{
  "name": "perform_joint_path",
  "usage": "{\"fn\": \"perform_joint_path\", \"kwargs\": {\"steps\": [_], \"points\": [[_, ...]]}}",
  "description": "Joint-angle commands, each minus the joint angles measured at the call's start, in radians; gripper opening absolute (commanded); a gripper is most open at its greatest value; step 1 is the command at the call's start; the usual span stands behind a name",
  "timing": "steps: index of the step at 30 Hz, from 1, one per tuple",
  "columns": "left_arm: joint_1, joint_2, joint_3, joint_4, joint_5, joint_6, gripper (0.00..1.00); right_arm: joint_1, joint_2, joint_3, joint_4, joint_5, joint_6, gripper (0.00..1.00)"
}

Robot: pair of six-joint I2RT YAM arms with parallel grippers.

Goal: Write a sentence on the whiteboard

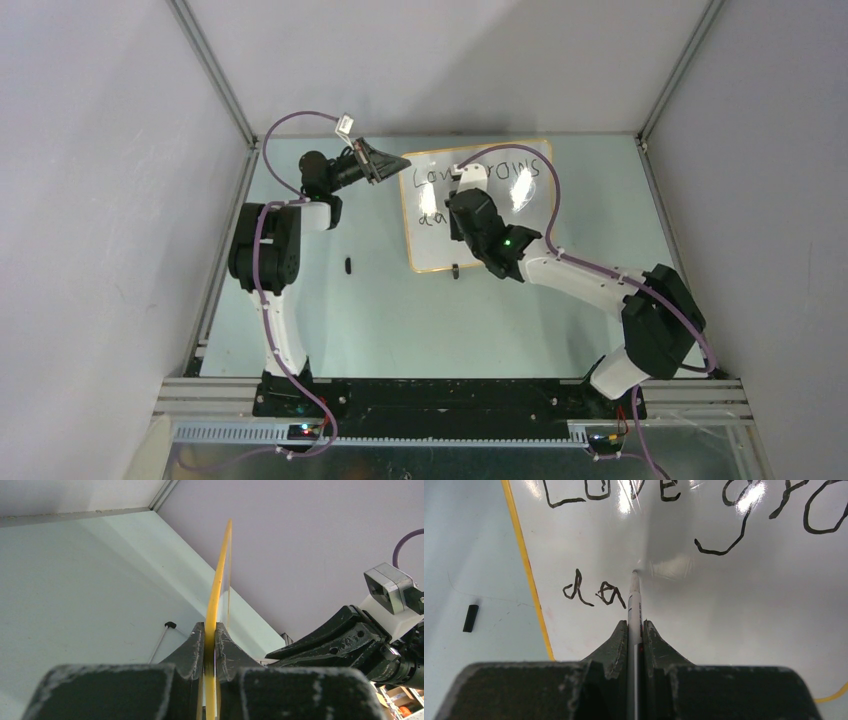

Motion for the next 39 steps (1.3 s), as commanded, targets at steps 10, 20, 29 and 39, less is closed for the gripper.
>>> {"fn": "perform_joint_path", "kwargs": {"steps": [10, 20, 29, 39], "points": [[-0.019, -0.053, -0.006, 0.015, 0.015, 0.014, 0.0, 0.004, 0.041, 0.074, -0.024, 0.016, 0.002, 0.0], [-0.018, -0.053, -0.007, 0.015, 0.014, 0.014, 0.0, 0.005, 0.022, 0.072, -0.071, 0.064, 0.018, 0.0], [-0.019, -0.053, -0.007, 0.015, 0.015, 0.014, 0.0, 0.021, 0.029, 0.072, -0.029, 0.044, -0.01, 0.0], [-0.019, -0.054, -0.008, 0.016, 0.014, 0.014, 0.0, 0.005, 0.015, 0.072, -0.059, 0.064, 0.017, 0.0]]}}
